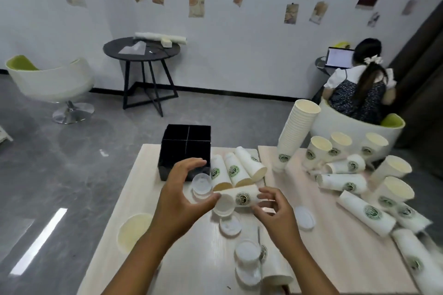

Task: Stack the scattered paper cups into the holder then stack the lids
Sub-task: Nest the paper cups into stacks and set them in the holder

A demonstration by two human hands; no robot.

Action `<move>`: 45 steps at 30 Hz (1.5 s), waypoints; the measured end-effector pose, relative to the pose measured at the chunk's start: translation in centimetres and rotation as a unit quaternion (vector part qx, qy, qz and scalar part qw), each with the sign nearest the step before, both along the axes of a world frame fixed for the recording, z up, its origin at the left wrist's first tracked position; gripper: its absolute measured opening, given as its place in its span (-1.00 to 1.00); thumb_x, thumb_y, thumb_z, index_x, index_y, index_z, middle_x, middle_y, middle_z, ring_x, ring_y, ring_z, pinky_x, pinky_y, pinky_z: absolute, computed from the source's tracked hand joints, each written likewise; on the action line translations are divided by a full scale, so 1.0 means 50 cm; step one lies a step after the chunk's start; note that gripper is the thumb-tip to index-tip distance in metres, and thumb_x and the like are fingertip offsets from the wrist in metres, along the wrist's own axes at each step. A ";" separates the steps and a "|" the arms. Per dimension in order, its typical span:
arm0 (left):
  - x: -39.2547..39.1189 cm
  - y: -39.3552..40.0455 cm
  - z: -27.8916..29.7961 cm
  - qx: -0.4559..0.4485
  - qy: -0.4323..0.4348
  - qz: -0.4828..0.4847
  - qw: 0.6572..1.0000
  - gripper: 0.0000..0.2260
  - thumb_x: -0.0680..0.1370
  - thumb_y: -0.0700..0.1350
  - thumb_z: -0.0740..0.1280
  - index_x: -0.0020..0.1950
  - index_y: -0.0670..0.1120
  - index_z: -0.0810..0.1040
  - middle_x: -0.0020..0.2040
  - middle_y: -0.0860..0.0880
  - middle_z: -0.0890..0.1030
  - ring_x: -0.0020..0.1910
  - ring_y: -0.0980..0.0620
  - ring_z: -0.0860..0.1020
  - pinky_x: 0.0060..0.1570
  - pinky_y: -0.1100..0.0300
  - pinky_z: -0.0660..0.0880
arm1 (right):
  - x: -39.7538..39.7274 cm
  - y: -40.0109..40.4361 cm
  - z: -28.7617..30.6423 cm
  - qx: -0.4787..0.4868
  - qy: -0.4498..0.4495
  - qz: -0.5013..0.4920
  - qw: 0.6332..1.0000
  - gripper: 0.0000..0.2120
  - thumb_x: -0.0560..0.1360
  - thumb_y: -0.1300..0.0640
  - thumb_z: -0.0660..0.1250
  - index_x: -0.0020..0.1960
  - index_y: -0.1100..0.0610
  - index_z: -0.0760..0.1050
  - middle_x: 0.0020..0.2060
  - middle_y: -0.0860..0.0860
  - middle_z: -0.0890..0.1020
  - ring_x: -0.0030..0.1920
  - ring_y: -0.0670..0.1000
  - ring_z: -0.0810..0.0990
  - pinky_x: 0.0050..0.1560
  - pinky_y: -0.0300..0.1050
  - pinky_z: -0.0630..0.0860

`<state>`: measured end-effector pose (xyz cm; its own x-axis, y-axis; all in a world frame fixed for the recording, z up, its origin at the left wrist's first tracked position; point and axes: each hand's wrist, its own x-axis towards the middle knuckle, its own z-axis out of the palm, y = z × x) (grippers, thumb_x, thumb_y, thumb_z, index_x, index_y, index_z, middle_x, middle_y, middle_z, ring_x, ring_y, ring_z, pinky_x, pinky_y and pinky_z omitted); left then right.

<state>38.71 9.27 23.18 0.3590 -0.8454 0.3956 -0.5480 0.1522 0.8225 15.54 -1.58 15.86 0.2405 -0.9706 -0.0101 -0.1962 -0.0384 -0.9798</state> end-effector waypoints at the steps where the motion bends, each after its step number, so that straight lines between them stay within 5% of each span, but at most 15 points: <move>1: -0.015 -0.018 -0.006 0.001 0.005 -0.017 1.000 -0.39 0.38 -0.04 0.66 0.36 0.11 0.49 0.32 0.22 0.52 0.33 0.18 0.50 0.25 0.45 0.38 | -0.020 -0.001 0.004 0.000 0.002 -0.012 1.000 -0.62 0.42 0.25 0.57 0.14 -0.05 0.57 0.00 -0.03 0.67 -0.07 -0.04 0.67 -0.08 -0.06 0.65; 8: -0.162 -0.136 -0.092 0.044 0.021 -0.110 0.993 -0.40 0.39 -0.06 0.65 0.34 0.17 0.49 0.28 0.27 0.52 0.31 0.15 0.52 0.24 0.19 0.47 | -0.202 -0.034 -0.018 0.021 0.041 -0.081 0.996 -0.59 0.43 0.20 0.59 0.18 -0.07 0.56 0.05 -0.06 0.65 -0.03 -0.02 0.66 -0.08 -0.13 0.63; 15: -0.267 -0.244 -0.210 0.138 0.021 -0.113 0.984 -0.42 0.40 -0.06 0.64 0.33 0.18 0.48 0.30 0.25 0.53 0.30 0.25 0.49 0.16 0.45 0.42 | -0.354 -0.102 -0.072 0.061 0.061 -0.081 0.993 -0.56 0.41 0.13 0.61 0.19 -0.14 0.53 0.07 -0.10 0.63 -0.05 -0.13 0.65 -0.06 -0.17 0.63; 19: -0.246 -0.311 -0.259 0.206 0.015 -0.060 0.977 -0.38 0.37 -0.15 0.64 0.31 0.22 0.49 0.28 0.22 0.53 0.25 0.29 0.48 0.12 0.36 0.40 | -0.406 -0.152 -0.123 0.091 0.074 -0.036 0.992 -0.56 0.42 0.13 0.59 0.19 -0.19 0.52 0.09 -0.13 0.63 -0.03 -0.15 0.64 0.00 -0.10 0.63; 25: -0.199 -0.394 -0.316 0.291 -0.096 -0.022 0.952 -0.40 0.37 -0.16 0.62 0.37 -0.04 0.51 0.30 0.04 0.54 0.27 0.06 0.50 0.22 0.28 0.40 | -0.389 -0.203 -0.179 0.117 0.075 0.061 0.988 -0.50 0.42 0.15 0.60 0.23 -0.18 0.51 0.12 -0.18 0.61 0.02 -0.15 0.62 -0.06 -0.22 0.58; 30: -0.203 -0.422 -0.351 0.329 -0.181 -0.075 0.924 -0.30 0.34 -0.15 0.62 0.45 0.02 0.49 0.36 -0.01 0.54 0.36 -0.03 0.47 0.33 0.07 0.41 | -0.341 -0.172 -0.228 0.129 0.092 0.192 0.969 -0.43 0.41 0.07 0.58 0.31 -0.25 0.45 0.16 -0.20 0.52 0.09 -0.14 0.54 -0.03 -0.22 0.58; 39: -0.200 -0.449 -0.423 0.330 -0.250 -0.093 0.906 -0.21 0.27 0.03 0.66 0.44 -0.08 0.45 0.48 -0.07 0.47 0.39 -0.15 0.46 0.23 -0.11 0.49 | -0.340 -0.095 -0.315 0.096 0.193 0.321 0.922 -0.25 0.34 -0.11 0.58 0.45 -0.29 0.32 0.34 -0.21 0.24 0.27 -0.21 0.39 0.18 -0.32 0.46; 42: -0.194 -0.453 -0.439 0.319 -0.271 -0.107 0.902 -0.13 0.24 0.16 0.67 0.44 -0.06 0.39 0.49 -0.04 0.43 0.46 -0.12 0.40 0.18 -0.14 0.51 | -0.334 -0.068 -0.337 0.057 0.219 0.325 0.918 -0.33 0.38 -0.07 0.52 0.43 -0.19 0.36 0.35 -0.20 0.24 0.35 -0.13 0.36 0.22 -0.25 0.51; 45: -0.186 -0.453 -0.451 0.317 -0.277 -0.115 0.900 -0.09 0.22 0.26 0.64 0.43 -0.04 0.36 0.50 -0.03 0.40 0.48 -0.12 0.37 0.16 -0.14 0.49 | -0.322 -0.051 -0.342 0.005 0.217 0.283 0.934 -0.52 0.41 0.08 0.48 0.31 -0.07 0.49 0.24 -0.19 0.34 0.18 -0.14 0.48 0.00 -0.28 0.55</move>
